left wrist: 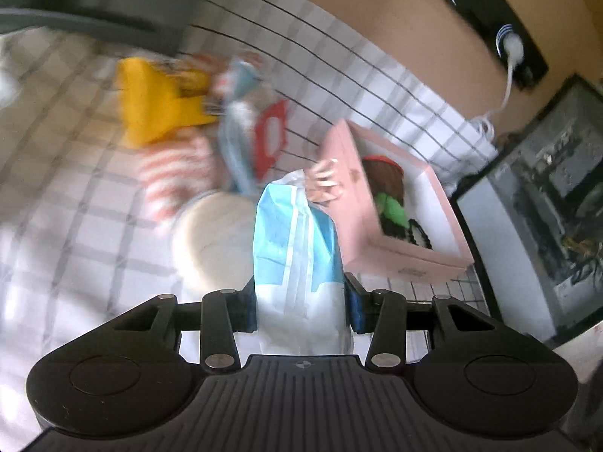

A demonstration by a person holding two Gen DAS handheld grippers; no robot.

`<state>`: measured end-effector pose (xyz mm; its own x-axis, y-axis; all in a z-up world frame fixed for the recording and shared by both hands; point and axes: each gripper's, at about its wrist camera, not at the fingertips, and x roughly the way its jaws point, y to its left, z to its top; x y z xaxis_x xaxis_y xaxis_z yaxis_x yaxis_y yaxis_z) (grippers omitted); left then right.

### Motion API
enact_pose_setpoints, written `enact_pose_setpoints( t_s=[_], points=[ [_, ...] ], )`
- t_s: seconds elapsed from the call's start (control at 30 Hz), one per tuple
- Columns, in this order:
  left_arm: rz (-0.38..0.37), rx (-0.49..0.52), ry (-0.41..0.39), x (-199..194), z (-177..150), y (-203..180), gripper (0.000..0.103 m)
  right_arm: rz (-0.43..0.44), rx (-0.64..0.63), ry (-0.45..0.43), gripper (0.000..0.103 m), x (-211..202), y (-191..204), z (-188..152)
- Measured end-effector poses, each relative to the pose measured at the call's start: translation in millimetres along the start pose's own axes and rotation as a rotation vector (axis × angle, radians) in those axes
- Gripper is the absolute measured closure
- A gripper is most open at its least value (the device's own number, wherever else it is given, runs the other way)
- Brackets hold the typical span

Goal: Organize soft objects
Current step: 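Grasp the blue-and-white wipes pack with the left tool, then grasp the small tan figurine with the right tool while the left tool holds the wipes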

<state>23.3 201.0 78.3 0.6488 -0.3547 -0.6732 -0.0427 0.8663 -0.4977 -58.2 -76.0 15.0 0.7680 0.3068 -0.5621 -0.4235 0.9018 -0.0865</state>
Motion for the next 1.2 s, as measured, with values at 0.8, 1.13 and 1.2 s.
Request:
enact_pose_setpoints(
  t_s=[0.8,1.13,1.2],
  points=[
    [0.039,-0.269,-0.101,-100.3,-74.5,106.7,0.056,0.005,-0.276,0.442,0.074,231.2,43.8,208.9],
    [0.084,-0.372,-0.096,-116.5,-94.0,136.1,0.056,-0.03,-0.322,0.573,0.088,265.9,53.4,187.9],
    [0.085,-0.389,-0.1,-118.0,-94.0,140.6,0.056,0.034,-0.335,0.594,0.088,247.4,56.4,177.5]
  ],
)
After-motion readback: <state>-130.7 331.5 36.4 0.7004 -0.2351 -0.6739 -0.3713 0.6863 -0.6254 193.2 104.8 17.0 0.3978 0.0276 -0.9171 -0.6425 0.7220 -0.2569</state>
